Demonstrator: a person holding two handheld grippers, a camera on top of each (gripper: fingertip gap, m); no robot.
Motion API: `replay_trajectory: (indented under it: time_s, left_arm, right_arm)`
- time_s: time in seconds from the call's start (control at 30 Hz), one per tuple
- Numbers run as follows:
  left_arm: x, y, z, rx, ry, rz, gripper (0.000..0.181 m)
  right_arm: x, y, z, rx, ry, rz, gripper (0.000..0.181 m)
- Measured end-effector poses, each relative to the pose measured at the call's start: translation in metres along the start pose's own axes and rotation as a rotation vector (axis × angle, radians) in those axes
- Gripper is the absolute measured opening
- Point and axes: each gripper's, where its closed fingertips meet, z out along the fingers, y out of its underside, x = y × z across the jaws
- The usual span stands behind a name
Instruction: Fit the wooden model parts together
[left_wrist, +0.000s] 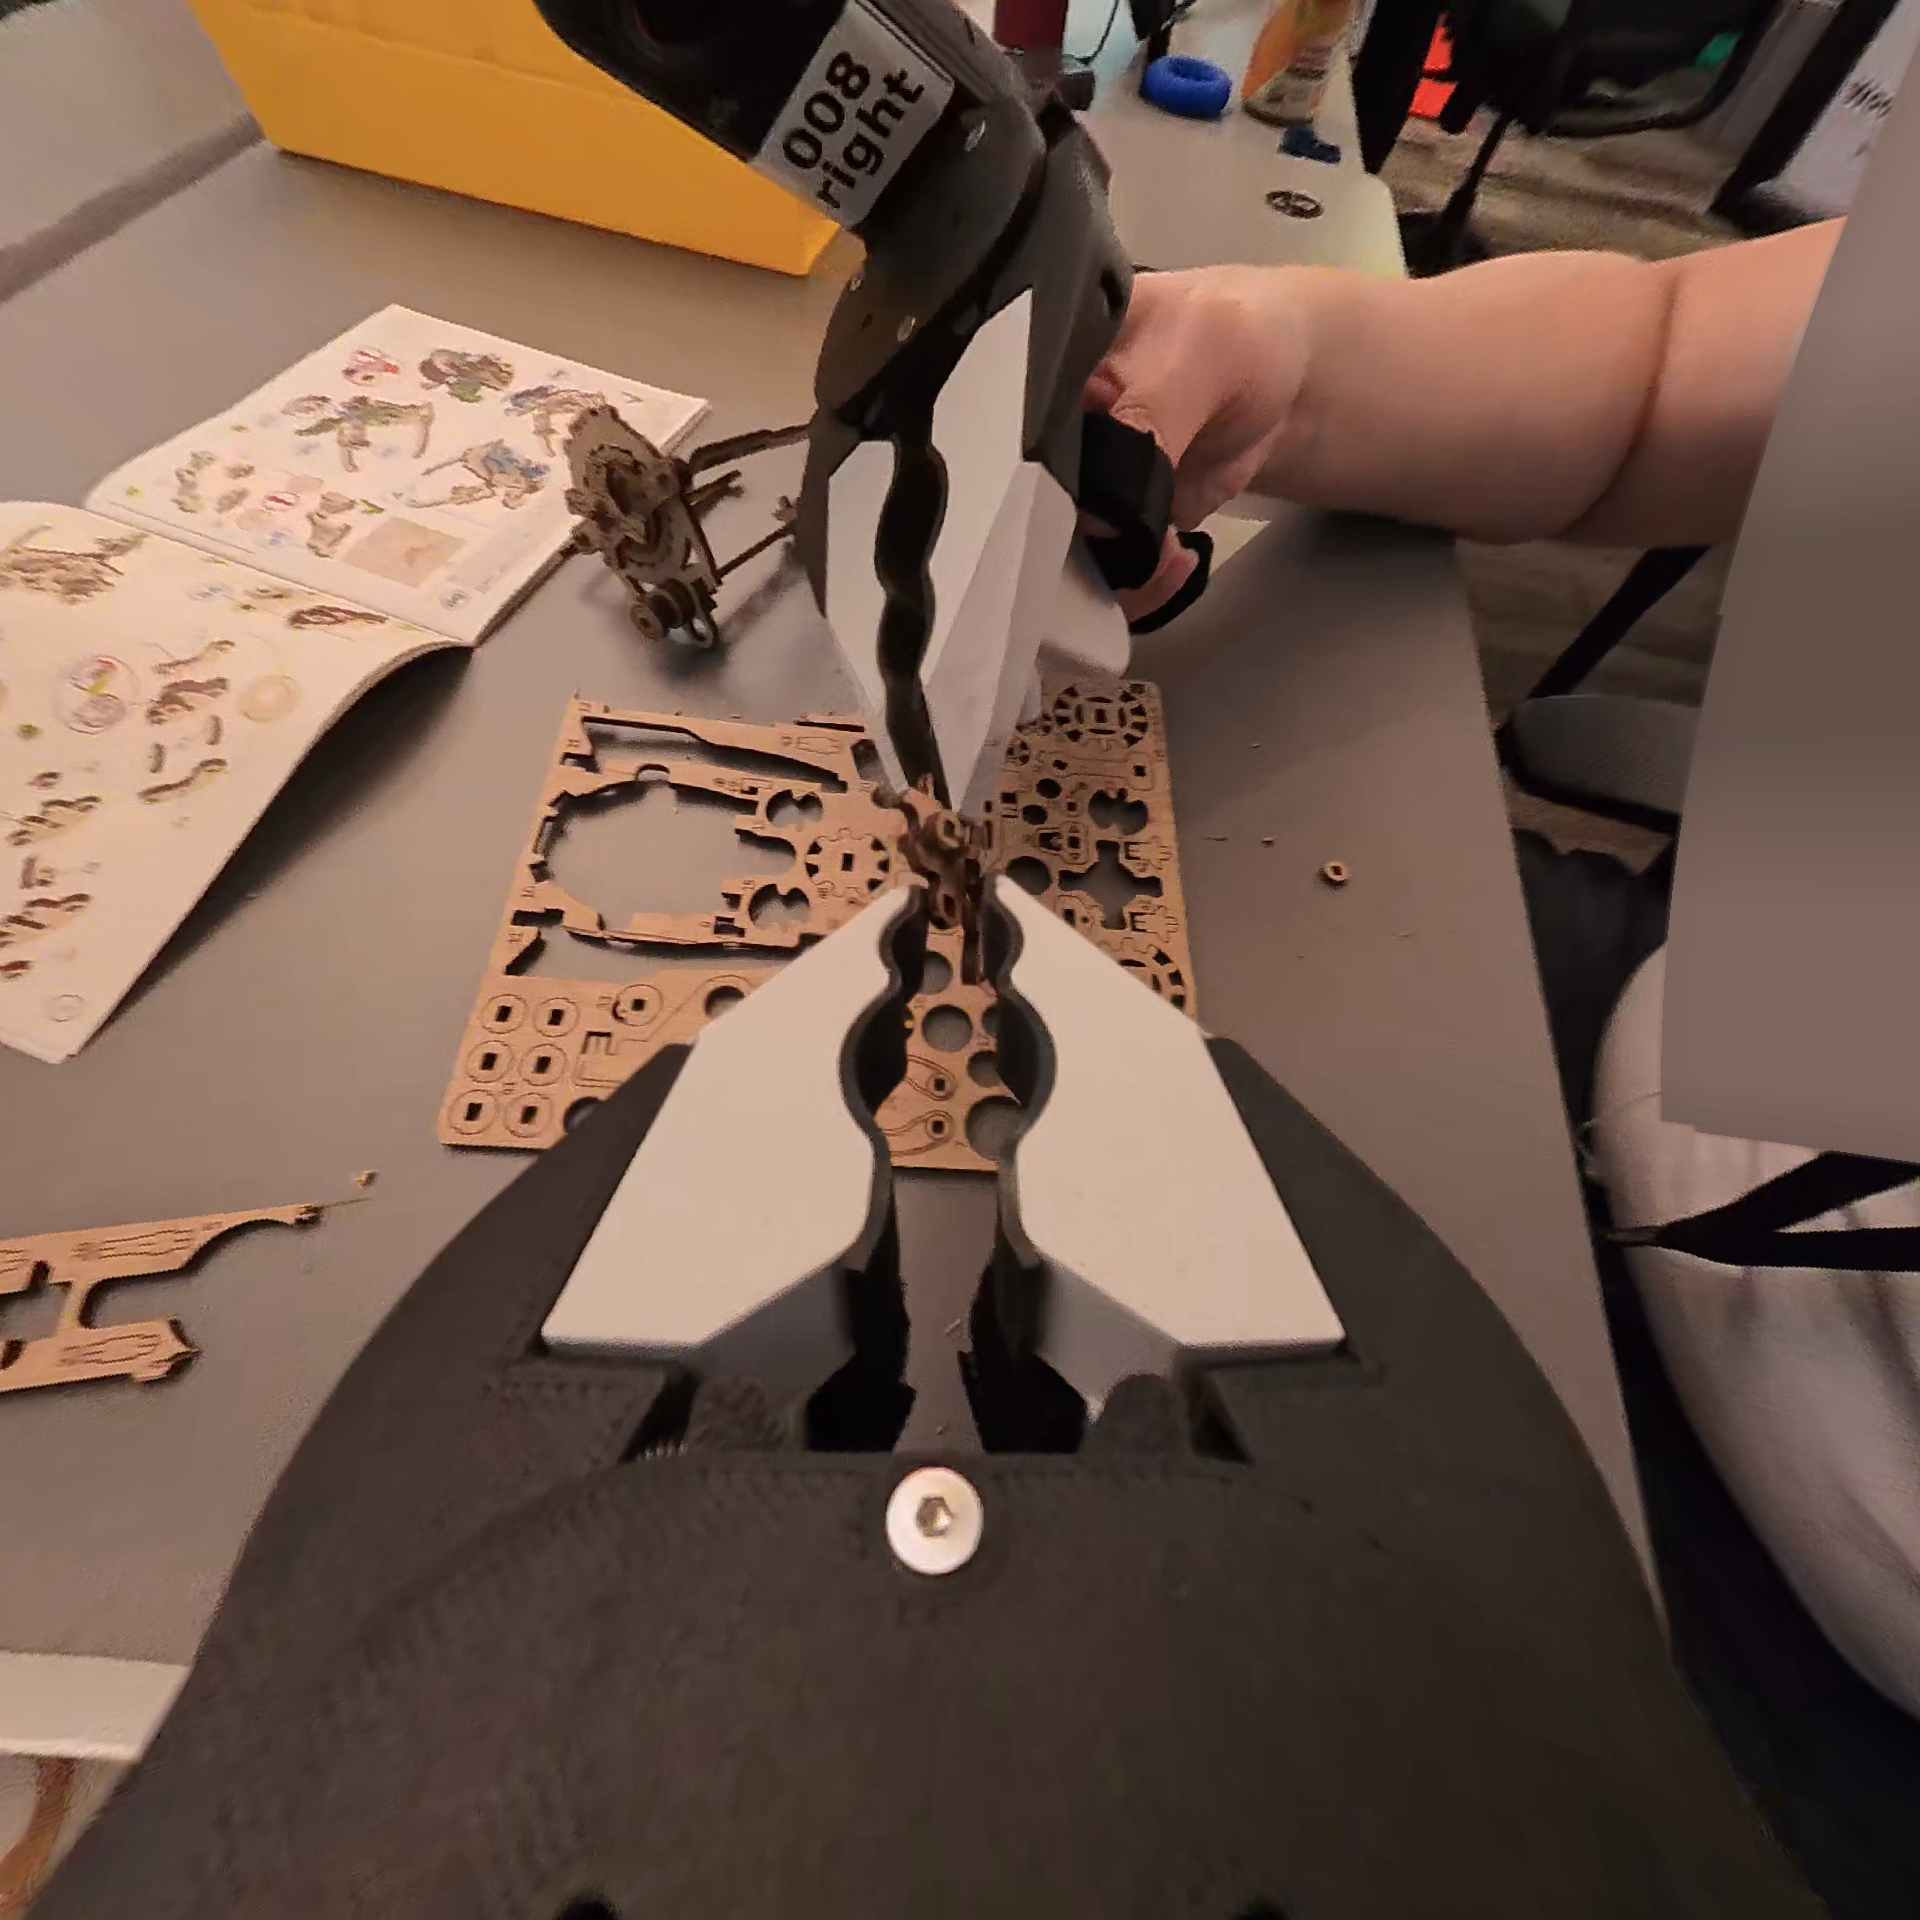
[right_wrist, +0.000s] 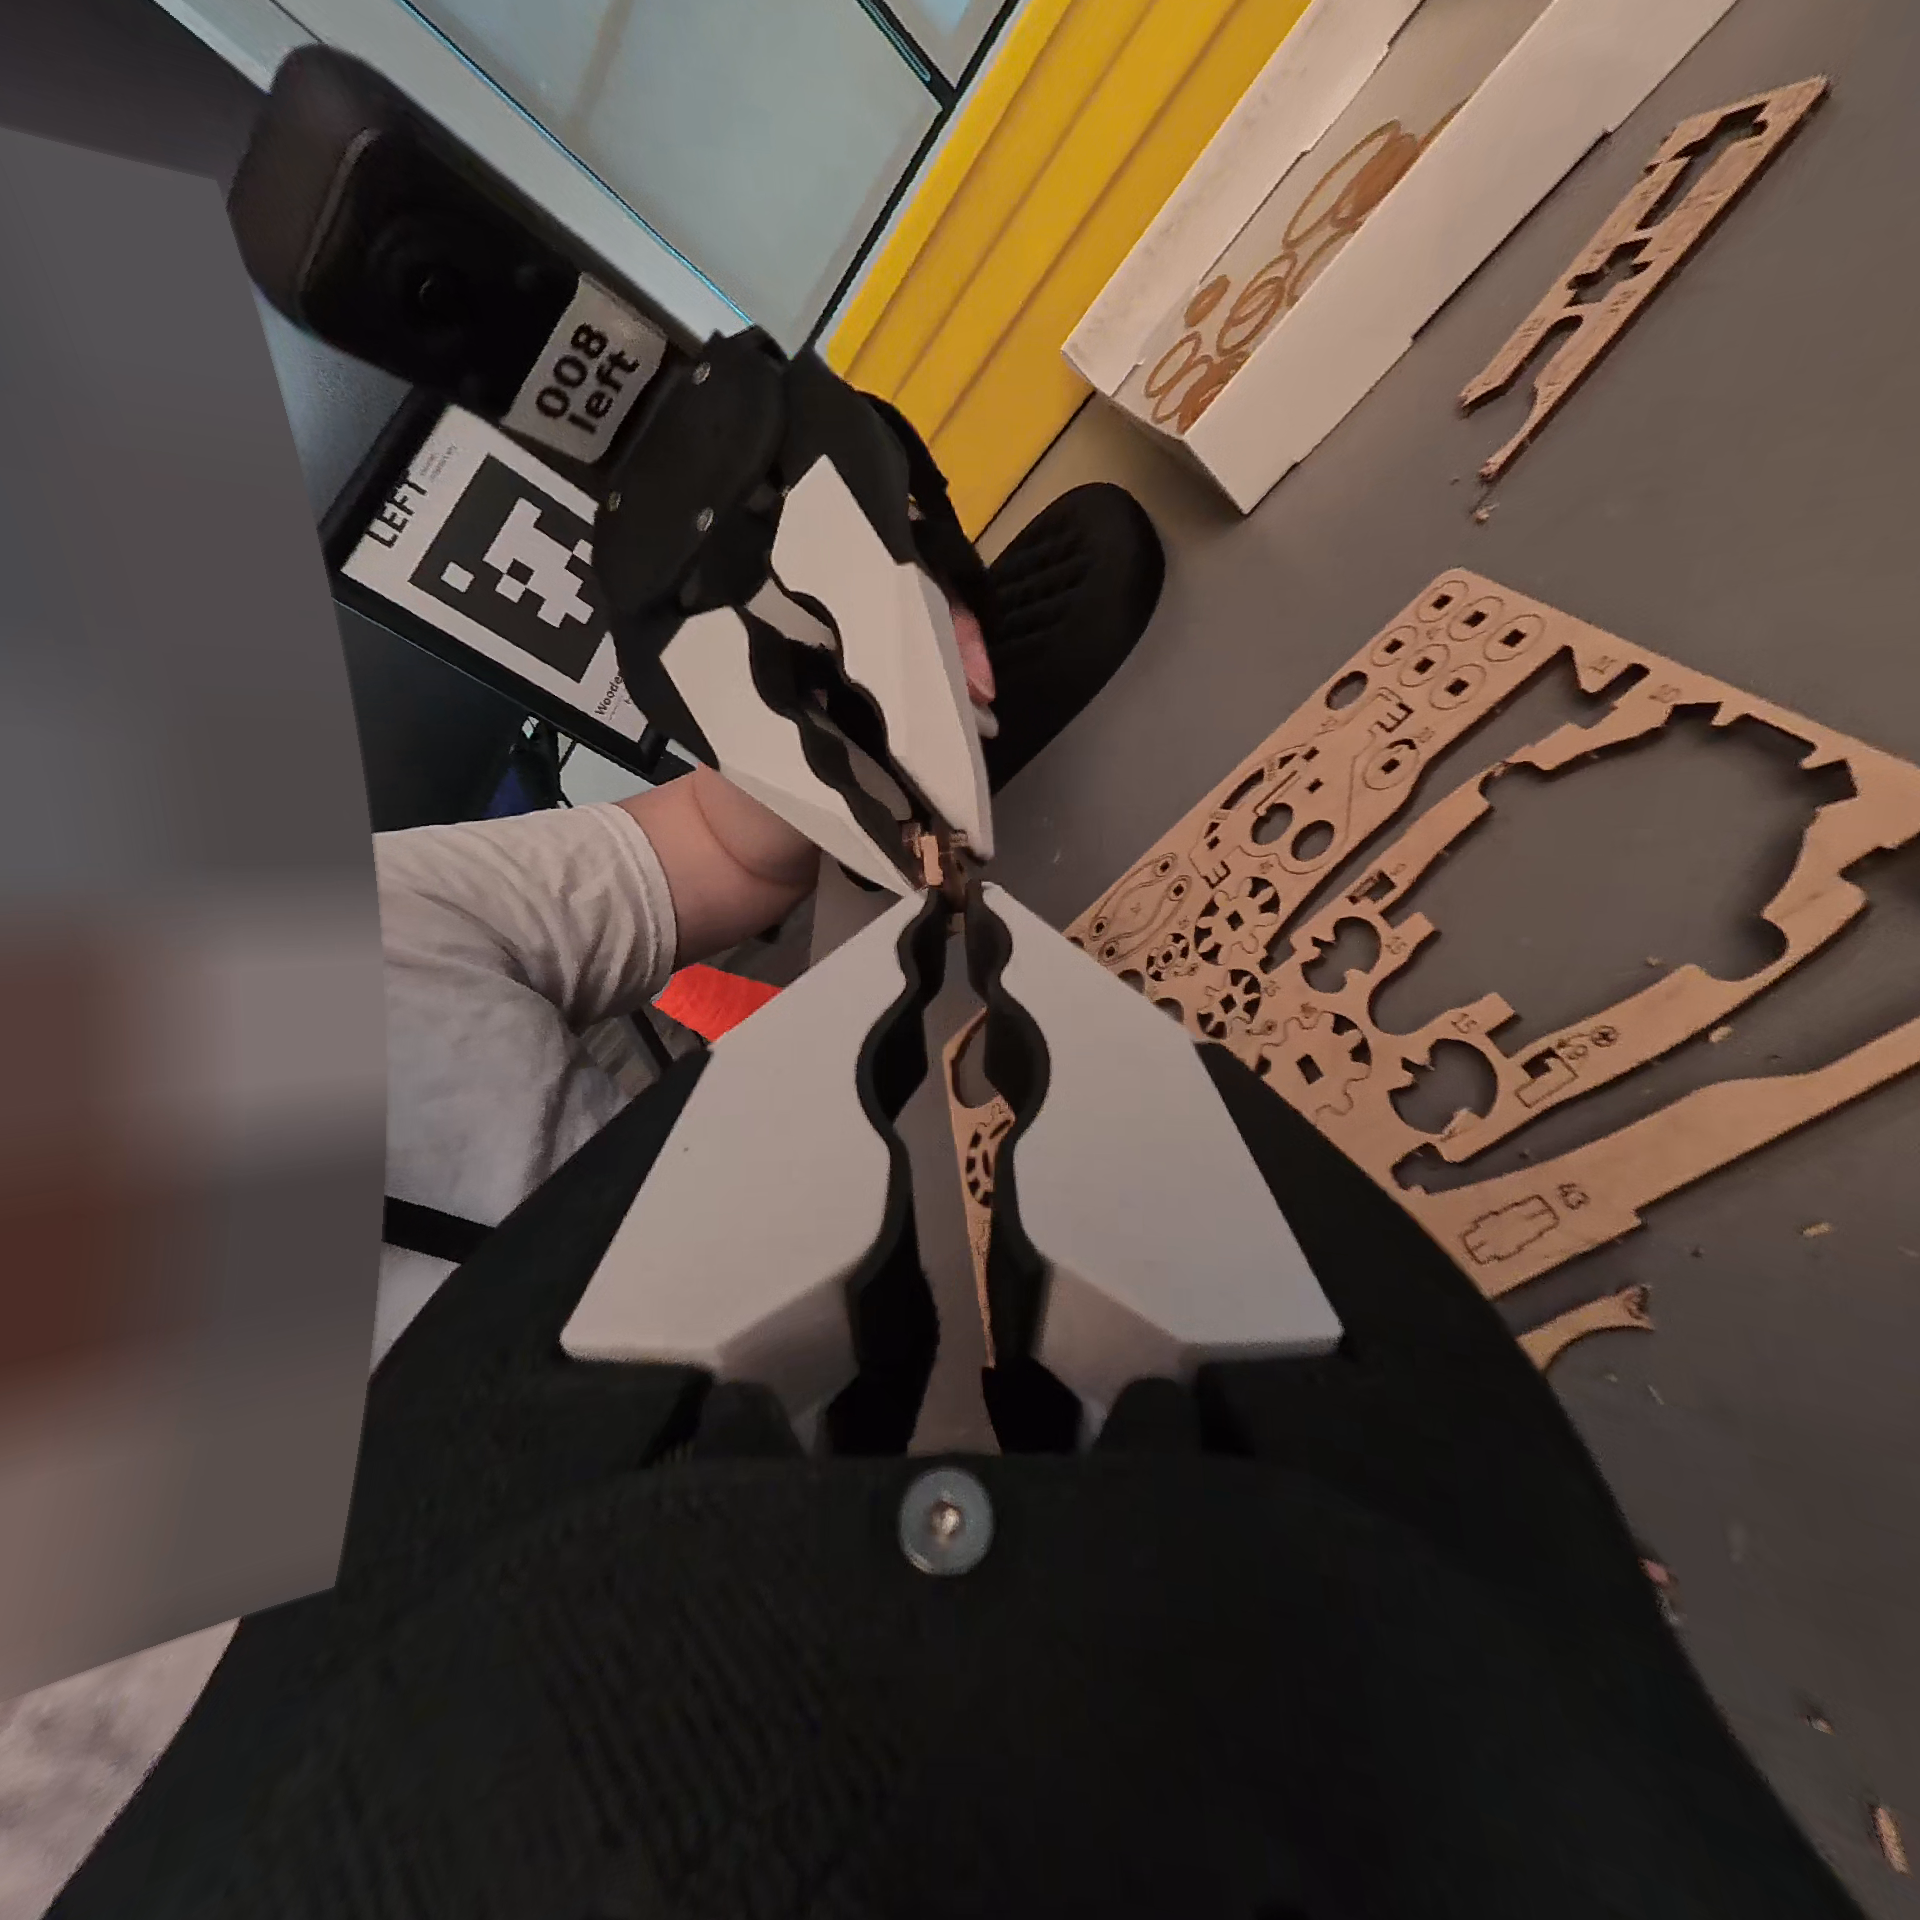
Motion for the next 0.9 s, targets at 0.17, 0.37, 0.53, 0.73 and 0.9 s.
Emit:
replay_trajectory:
  time_s: [0.17, 0.37, 0.53, 0.73, 0.9]
  left_arm:
    - [0.005, 0.010, 0.000, -0.058, 0.073, -0.055, 0.008]
    - [0.009, 0.013, -0.005, -0.072, 0.163, -0.153, 0.007]
    - [0.008, 0.017, -0.011, -0.094, 0.189, -0.162, 0.000]
    - [0.007, 0.015, -0.031, -0.122, 0.172, -0.138, 0.001]
    - [-0.005, -0.008, -0.064, -0.001, 0.132, -0.150, 0.001]
  right_arm:
    - [0.001, 0.009, 0.005, -0.039, 0.013, -0.006, 0.001]
    - [-0.001, 0.010, 0.007, -0.047, 0.023, -0.037, 0.001]
    - [0.003, 0.009, 0.005, -0.043, 0.056, -0.055, 0.000]
    - [0.008, 0.014, 0.006, -0.044, 0.072, 0.029, 0.000]
    - [-0.001, 0.047, 0.055, -0.190, 0.107, 0.124, 0.000]
